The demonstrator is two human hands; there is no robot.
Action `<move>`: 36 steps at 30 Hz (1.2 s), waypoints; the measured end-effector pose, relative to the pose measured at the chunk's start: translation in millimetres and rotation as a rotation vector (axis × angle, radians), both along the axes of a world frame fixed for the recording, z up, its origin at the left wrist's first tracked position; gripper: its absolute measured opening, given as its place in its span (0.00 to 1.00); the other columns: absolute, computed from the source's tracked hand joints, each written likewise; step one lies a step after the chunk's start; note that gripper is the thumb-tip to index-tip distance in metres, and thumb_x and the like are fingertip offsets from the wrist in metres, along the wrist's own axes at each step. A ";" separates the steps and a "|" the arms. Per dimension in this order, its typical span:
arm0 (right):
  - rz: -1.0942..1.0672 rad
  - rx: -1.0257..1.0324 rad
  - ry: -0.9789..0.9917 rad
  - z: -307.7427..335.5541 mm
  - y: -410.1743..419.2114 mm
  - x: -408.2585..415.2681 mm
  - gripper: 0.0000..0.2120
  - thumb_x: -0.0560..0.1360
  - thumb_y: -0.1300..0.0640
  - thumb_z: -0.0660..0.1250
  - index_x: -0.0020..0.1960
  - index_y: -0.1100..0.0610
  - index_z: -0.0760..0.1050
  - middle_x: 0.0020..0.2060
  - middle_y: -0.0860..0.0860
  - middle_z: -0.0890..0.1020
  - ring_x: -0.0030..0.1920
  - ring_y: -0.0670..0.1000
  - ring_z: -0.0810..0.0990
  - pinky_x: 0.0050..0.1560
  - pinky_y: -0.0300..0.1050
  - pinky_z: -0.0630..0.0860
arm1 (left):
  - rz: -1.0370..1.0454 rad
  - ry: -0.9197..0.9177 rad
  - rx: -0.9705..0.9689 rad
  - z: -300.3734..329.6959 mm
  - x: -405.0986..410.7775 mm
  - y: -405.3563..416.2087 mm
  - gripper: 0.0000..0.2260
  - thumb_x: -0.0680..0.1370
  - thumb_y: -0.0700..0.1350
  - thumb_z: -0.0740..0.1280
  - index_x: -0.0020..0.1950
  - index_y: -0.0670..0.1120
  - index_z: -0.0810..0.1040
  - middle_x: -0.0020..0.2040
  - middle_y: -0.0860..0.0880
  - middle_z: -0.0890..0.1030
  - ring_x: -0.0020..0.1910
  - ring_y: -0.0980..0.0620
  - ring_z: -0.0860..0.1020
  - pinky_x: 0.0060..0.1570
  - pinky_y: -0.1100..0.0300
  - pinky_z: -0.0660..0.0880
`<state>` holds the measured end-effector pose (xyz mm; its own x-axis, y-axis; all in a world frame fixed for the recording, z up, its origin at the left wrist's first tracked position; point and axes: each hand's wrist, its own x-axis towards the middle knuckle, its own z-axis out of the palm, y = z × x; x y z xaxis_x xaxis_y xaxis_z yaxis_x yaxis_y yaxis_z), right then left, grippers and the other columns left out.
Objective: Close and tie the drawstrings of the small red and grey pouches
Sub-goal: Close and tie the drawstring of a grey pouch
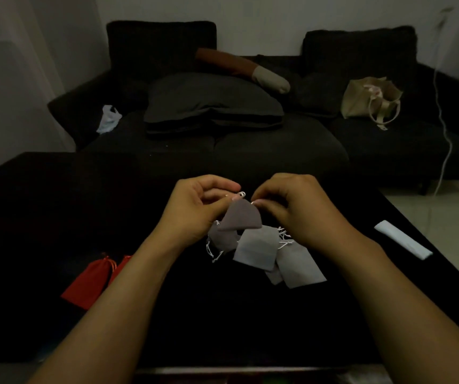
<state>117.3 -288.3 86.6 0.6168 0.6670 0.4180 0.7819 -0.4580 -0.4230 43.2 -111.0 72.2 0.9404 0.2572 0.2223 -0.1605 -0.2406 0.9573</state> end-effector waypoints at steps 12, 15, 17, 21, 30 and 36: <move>0.071 0.021 0.039 -2.1 6.4 -7.5 0.03 0.76 0.55 0.72 0.46 0.48 0.79 0.42 0.43 0.78 0.43 0.41 0.78 0.44 0.36 0.74 | 0.085 0.025 -0.069 -6.6 3.3 1.0 0.07 0.73 0.35 0.73 0.50 0.40 0.82 0.42 0.40 0.86 0.43 0.49 0.84 0.51 0.57 0.80; 0.118 0.005 -0.006 -3.0 8.7 -6.2 0.01 0.75 0.56 0.73 0.46 0.51 0.82 0.43 0.44 0.78 0.43 0.42 0.78 0.44 0.38 0.76 | -0.009 0.043 0.099 -7.2 1.0 0.8 0.09 0.73 0.35 0.74 0.51 0.43 0.81 0.39 0.45 0.86 0.42 0.50 0.85 0.48 0.60 0.81; 0.135 0.032 -0.030 -5.9 8.9 -3.0 0.04 0.73 0.58 0.76 0.47 0.53 0.85 0.41 0.43 0.78 0.41 0.41 0.77 0.42 0.33 0.72 | -0.082 0.034 0.161 -5.6 -1.3 -2.4 0.11 0.73 0.35 0.74 0.53 0.44 0.80 0.39 0.46 0.86 0.42 0.50 0.85 0.47 0.61 0.80; 0.113 0.307 0.203 -7.3 5.2 1.4 0.06 0.69 0.62 0.77 0.44 0.52 0.85 0.37 0.45 0.84 0.39 0.43 0.83 0.42 0.34 0.75 | -0.157 0.007 0.086 -1.8 -4.8 -6.1 0.14 0.71 0.35 0.74 0.56 0.42 0.78 0.41 0.44 0.86 0.44 0.49 0.85 0.49 0.61 0.80; 0.185 0.441 0.449 -11.8 7.2 -0.1 0.13 0.75 0.71 0.67 0.49 0.55 0.84 0.41 0.52 0.85 0.40 0.48 0.83 0.40 0.38 0.78 | -0.155 0.010 -0.060 -4.0 -1.1 -6.4 0.15 0.72 0.33 0.72 0.57 0.43 0.77 0.39 0.46 0.86 0.41 0.52 0.84 0.46 0.63 0.79; 0.097 0.343 0.746 -6.0 -3.6 5.0 0.08 0.77 0.52 0.69 0.48 0.55 0.84 0.41 0.55 0.86 0.39 0.52 0.82 0.36 0.43 0.76 | 0.023 -0.001 -0.137 -2.9 2.6 -0.4 0.12 0.73 0.35 0.73 0.55 0.41 0.78 0.41 0.44 0.86 0.40 0.54 0.84 0.43 0.63 0.79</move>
